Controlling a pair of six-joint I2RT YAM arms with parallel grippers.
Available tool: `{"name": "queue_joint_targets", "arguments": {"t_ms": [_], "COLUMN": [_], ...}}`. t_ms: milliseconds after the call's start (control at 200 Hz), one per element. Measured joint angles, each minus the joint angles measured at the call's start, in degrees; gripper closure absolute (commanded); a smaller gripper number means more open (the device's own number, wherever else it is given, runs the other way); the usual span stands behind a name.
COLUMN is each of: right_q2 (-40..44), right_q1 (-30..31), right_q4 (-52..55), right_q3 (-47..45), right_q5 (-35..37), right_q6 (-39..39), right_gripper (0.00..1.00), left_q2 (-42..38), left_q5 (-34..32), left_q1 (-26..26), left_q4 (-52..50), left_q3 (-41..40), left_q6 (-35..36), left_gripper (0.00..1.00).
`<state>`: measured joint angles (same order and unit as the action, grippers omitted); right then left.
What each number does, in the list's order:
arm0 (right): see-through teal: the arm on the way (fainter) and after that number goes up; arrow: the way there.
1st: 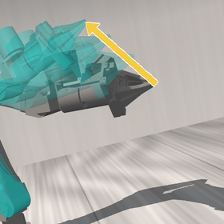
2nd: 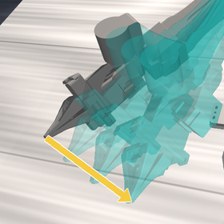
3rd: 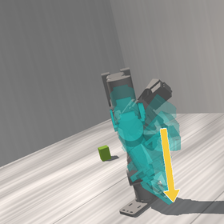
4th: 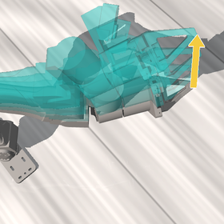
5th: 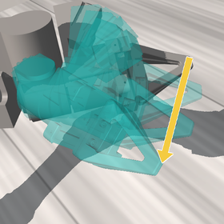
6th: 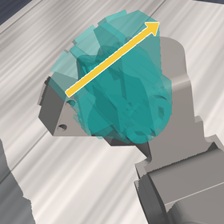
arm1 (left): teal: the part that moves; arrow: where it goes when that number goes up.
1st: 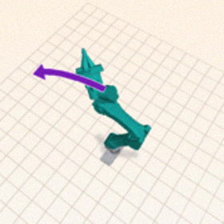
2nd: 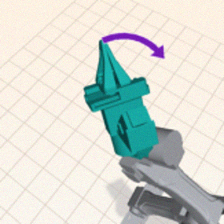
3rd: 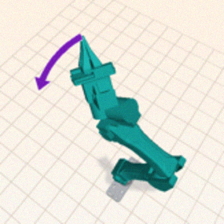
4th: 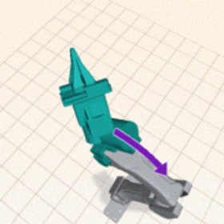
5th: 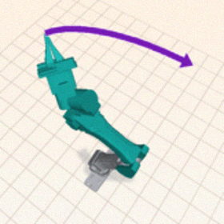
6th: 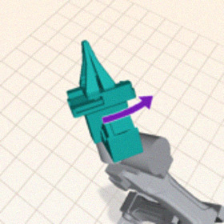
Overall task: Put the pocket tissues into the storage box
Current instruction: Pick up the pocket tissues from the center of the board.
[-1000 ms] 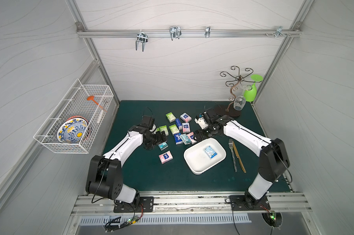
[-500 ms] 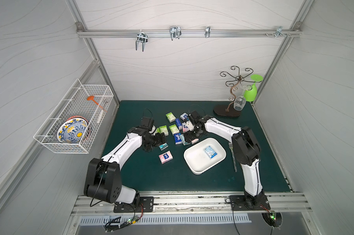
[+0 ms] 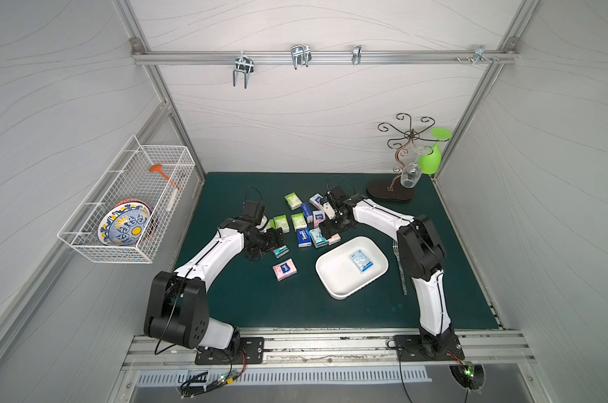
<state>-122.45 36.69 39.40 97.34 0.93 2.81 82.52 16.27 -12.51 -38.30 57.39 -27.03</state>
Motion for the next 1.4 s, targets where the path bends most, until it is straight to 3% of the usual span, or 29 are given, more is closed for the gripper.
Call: {"name": "queue_joint_targets", "arguments": {"t_ms": [465,565,800,1041,1216,1401], "right_q2": [-3.5,-4.6,-5.4,-4.9,-0.1,13.0], "right_q1": [-0.9,-0.9,-0.9,-1.1,-1.2,-0.9], "right_q4": [0.0,0.1,0.2,0.6,3.0,3.5], "right_q3": [2.1,2.9,3.6,3.7,3.3,-2.3], "right_q5": [-2.3,-2.2,-1.8,-1.3,-0.9,-0.8], "right_q6": [0.4,0.4,0.6,0.3,-0.7,-0.8], "right_gripper": [0.14,0.21,0.49,0.52,0.52,0.52], "left_q2": [0.0,0.0,0.0,0.0,0.0,0.0], "left_q5": [-0.3,-0.4,-0.8,-0.9,-0.6,0.3], "left_q1": [0.0,0.0,0.0,0.0,0.0,0.0], "left_q4": [-0.5,-0.5,-0.9,-0.9,-0.9,-0.9], "left_q3": [0.0,0.0,0.0,0.0,0.0,0.0], "left_q6": [0.1,0.1,0.3,0.3,0.2,-0.1], "left_gripper": [0.04,0.04,0.04,0.04,0.04,0.04]}}
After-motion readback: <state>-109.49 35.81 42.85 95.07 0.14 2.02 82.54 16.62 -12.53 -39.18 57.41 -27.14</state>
